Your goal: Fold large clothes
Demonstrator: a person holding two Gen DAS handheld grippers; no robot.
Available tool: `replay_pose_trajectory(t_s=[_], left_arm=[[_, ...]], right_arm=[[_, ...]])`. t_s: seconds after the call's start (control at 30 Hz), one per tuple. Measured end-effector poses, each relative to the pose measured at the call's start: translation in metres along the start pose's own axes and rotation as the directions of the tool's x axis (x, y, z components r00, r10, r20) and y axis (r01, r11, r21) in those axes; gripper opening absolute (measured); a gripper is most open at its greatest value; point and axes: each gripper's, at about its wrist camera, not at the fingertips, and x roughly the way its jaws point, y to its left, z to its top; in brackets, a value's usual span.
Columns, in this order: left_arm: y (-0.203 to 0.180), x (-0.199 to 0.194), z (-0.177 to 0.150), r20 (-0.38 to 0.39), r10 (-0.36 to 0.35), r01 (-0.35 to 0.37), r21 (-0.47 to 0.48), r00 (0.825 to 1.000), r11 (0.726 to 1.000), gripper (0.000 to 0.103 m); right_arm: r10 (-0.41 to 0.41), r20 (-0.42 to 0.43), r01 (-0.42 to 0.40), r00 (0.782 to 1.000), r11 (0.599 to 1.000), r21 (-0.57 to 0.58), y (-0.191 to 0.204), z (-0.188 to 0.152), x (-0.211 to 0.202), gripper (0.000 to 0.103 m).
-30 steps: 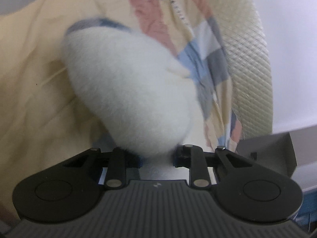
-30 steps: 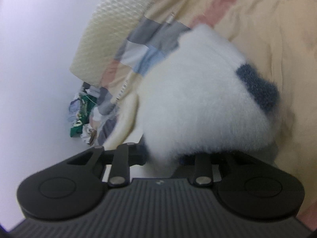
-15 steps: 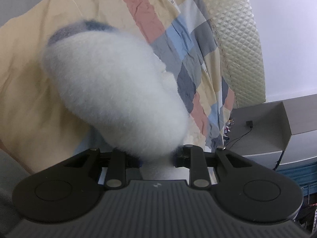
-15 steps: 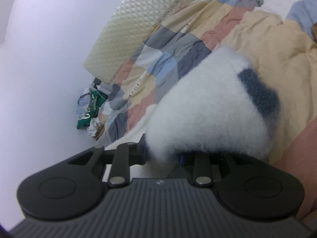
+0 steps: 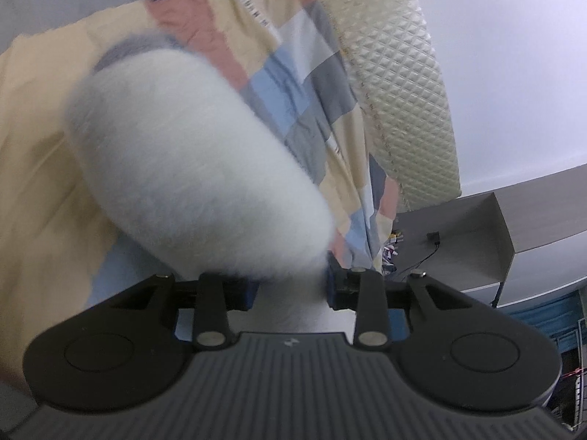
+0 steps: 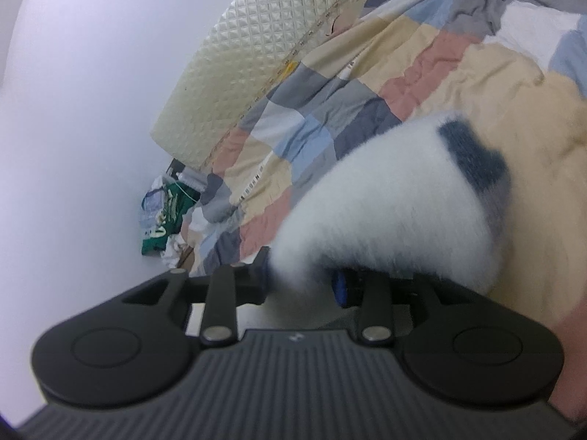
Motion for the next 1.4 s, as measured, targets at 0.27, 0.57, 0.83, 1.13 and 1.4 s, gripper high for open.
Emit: replay_pose_trajectory(t_s=[0.27, 0.57, 0.83, 1.13, 1.4], left_arm=[[-0.013, 0.066, 0.034, -0.006, -0.001, 0.002, 0.07, 1.0, 0.998, 0.052], [0.013, 0.152, 0.067, 0.009, -0.02, 0.019, 0.12, 1.0, 0.993, 0.054], [0.033, 0.203, 0.078, 0.005, 0.025, -0.025, 0.217, 1.0, 0.976, 0.052], [0.024, 0.177, 0.075, -0.02, 0.001, 0.005, 0.291, 1.0, 0.957, 0.063], [0.009, 0.125, 0.067, 0.123, 0.172, -0.21, 0.473, 0.977, 0.856, 0.068]], right_arm=[[0.021, -0.036, -0.017, 0.999, 0.995, 0.094, -0.022, 0.041, 0.046, 0.064], [-0.021, -0.054, 0.025, 0.998, 0.997, 0.075, -0.071, 0.064, 0.113, 0.066], [-0.084, -0.035, 0.077, 0.996, 0.983, -0.167, -0.073, 0.066, 0.152, 0.065], [-0.14, -0.004, 0.134, 0.99, 0.955, -0.266, -0.054, 0.058, 0.141, 0.066], [-0.202, 0.142, 0.239, 0.969, 0.914, -0.329, -0.039, 0.056, 0.094, 0.086]])
